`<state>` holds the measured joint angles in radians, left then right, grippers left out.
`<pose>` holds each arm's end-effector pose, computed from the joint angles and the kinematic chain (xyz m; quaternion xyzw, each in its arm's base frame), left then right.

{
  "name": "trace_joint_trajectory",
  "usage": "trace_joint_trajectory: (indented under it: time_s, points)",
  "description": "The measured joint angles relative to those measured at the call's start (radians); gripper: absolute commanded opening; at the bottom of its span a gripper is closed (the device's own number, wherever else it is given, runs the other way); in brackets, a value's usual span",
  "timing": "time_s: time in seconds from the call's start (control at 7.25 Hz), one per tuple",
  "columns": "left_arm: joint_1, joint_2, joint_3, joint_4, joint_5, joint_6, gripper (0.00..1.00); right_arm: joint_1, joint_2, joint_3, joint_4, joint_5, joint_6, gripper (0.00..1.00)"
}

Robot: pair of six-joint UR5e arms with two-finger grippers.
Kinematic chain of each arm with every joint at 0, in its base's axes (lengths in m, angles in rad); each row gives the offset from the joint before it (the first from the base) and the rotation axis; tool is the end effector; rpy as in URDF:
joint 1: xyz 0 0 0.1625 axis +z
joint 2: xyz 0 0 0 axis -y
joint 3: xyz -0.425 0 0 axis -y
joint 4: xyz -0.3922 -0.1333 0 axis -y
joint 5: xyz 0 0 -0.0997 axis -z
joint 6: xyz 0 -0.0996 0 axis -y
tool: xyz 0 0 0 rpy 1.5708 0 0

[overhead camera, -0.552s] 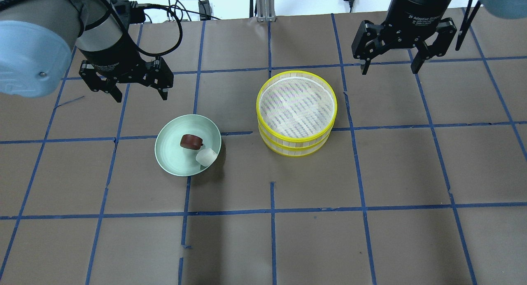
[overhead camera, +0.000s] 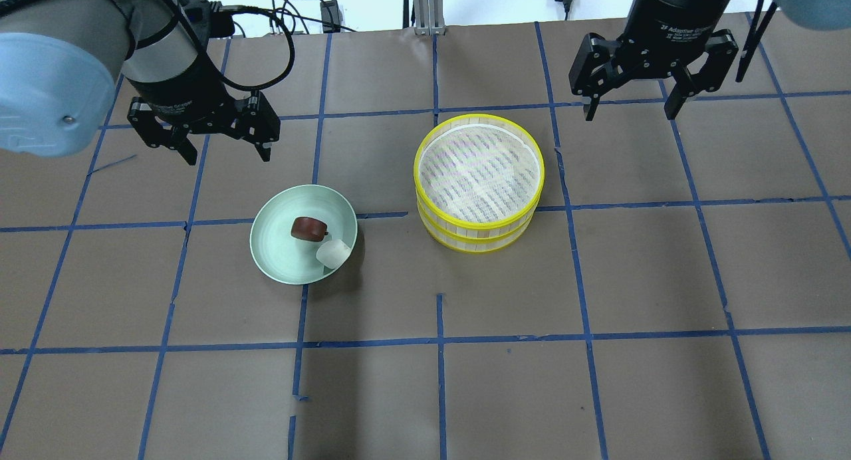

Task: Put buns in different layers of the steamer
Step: 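Lower left gripper to the white bun while right gripper reaches steamer rim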

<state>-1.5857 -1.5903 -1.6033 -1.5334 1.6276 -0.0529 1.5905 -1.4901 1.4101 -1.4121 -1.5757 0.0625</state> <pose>-0.1351 -0.4962 0.4661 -0.0188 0.9994 0.0063 0.0286 0.1430 -0.5140 0.5103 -0.0213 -0.9990 -0.0392 0.0041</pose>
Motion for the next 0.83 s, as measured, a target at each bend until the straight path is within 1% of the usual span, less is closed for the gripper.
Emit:
trace_joint_trajectory:
  time_s: [0.28, 0.41, 0.55, 0.83]
  points:
    - [-0.01, -0.013, -0.009, 0.014, -0.006, -0.014, 1.0, -0.005, 0.001, 0.003, -0.002, -0.005, 0.002, 1.0]
    - [-0.023, -0.029, -0.032, 0.042, -0.007, -0.042, 1.0, -0.003, 0.001, 0.007, -0.002, -0.007, 0.004, 1.0]
    - [-0.038, -0.045, -0.063, 0.081, -0.007, -0.078, 1.0, -0.002, -0.001, 0.017, -0.004, -0.003, 0.01, 1.0]
    - [-0.058, -0.092, -0.124, 0.169, -0.009, -0.14, 1.0, 0.002, -0.007, 0.042, -0.063, -0.003, 0.02, 0.98]
